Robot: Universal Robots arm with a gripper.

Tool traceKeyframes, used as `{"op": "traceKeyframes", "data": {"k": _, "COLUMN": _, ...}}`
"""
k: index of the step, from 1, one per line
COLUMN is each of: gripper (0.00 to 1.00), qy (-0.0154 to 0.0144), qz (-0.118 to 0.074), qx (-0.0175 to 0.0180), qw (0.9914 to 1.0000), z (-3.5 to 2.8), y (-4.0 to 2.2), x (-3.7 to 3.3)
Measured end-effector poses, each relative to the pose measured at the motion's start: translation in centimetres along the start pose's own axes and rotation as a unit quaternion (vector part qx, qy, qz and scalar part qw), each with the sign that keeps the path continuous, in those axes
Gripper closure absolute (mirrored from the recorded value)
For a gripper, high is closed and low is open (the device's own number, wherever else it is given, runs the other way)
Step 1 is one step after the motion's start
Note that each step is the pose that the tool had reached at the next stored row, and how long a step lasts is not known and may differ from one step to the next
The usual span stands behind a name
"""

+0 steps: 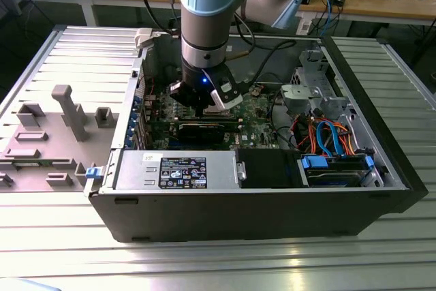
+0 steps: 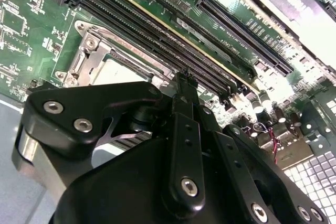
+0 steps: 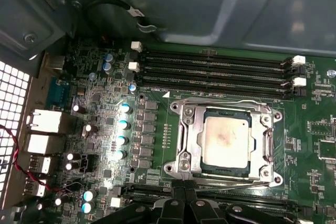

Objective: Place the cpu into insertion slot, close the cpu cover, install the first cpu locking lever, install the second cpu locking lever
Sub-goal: 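Install the second cpu locking lever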

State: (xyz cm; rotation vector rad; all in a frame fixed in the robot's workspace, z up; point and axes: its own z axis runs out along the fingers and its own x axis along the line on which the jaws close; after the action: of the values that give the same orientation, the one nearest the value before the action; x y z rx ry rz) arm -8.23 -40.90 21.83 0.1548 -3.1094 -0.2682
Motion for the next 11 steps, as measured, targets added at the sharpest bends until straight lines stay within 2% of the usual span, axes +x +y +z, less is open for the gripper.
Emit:
{"op": "traceKeyframes", "data": {"k": 7, "gripper": 0.89, "qy": -0.0001, "qz": 0.0, "qx": -0.0005, "qw": 1.0, "z": 0.01, "y": 0.0, "x": 0.05}}
{"op": "traceKeyframes", "data": {"k": 9, "gripper": 0.89, "qy": -0.0004, "qz": 0.0, "qx": -0.0039, "qw": 0.99999, "z": 0.01, "y": -0.02, "x": 0.16}}
{"op": "traceKeyframes", "data": {"k": 10, "gripper": 0.89, "qy": -0.0009, "qz": 0.0, "qx": -0.0088, "qw": 0.99996, "z": -0.01, "y": -0.12, "x": 0.25}}
{"op": "traceKeyframes", "data": {"k": 11, "gripper": 0.89, "qy": -0.0012, "qz": 0.0, "qx": -0.0119, "qw": 0.99993, "z": -0.02, "y": -0.24, "x": 0.31}}
